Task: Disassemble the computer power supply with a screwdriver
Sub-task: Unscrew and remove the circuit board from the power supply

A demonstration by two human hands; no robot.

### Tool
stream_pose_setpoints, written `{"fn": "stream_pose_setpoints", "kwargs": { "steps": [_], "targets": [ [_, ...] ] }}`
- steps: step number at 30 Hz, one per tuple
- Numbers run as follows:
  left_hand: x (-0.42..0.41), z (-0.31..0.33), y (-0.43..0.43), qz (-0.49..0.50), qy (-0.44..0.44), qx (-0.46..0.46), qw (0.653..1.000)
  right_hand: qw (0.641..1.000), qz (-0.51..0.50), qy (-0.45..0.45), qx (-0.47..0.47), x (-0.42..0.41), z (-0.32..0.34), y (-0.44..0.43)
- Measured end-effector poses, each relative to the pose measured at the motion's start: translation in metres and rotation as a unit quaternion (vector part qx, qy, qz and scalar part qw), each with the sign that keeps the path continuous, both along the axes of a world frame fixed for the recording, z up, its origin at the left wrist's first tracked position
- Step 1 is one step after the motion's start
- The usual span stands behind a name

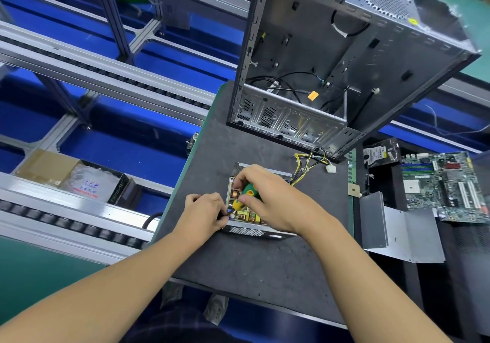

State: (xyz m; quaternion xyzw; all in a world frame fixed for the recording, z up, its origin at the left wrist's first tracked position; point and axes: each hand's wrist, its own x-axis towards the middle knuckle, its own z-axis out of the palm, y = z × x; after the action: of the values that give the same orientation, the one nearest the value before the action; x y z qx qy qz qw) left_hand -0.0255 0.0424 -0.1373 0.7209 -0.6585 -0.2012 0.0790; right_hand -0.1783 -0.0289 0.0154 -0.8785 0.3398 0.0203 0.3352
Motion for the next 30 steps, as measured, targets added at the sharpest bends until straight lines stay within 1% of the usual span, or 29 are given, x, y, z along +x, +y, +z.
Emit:
{"fn": "stream_pose_setpoints", "kwargs": {
  "steps": [6,14,18,20,25,30],
  "targets": [
    [0.003,-0.005,0.007,0.014,0.047,-0.029,0.998,1.000,0.000,0.004,0.004,-0.001,-0.004,-0.002],
    [0.003,-0.011,0.010,0.015,0.064,-0.062,0.996,1.000,0.009,0.020,0.014,0.002,-0.007,-0.002],
    [0.001,-0.015,0.014,0.014,0.074,-0.109,0.991,0.999,0.022,0.033,0.015,0.007,-0.006,-0.001],
    [0.001,-0.019,0.017,0.013,0.080,-0.133,0.988,0.999,0.028,0.025,0.014,0.011,-0.007,0.001],
    [0.001,-0.023,0.021,0.020,0.106,-0.159,0.981,0.998,0.058,-0.015,0.012,0.010,-0.008,0.003],
    [-0.001,-0.025,0.019,0.042,0.114,-0.146,0.982,0.994,0.107,-0.019,0.024,0.009,-0.007,-0.002]
  ]
}}
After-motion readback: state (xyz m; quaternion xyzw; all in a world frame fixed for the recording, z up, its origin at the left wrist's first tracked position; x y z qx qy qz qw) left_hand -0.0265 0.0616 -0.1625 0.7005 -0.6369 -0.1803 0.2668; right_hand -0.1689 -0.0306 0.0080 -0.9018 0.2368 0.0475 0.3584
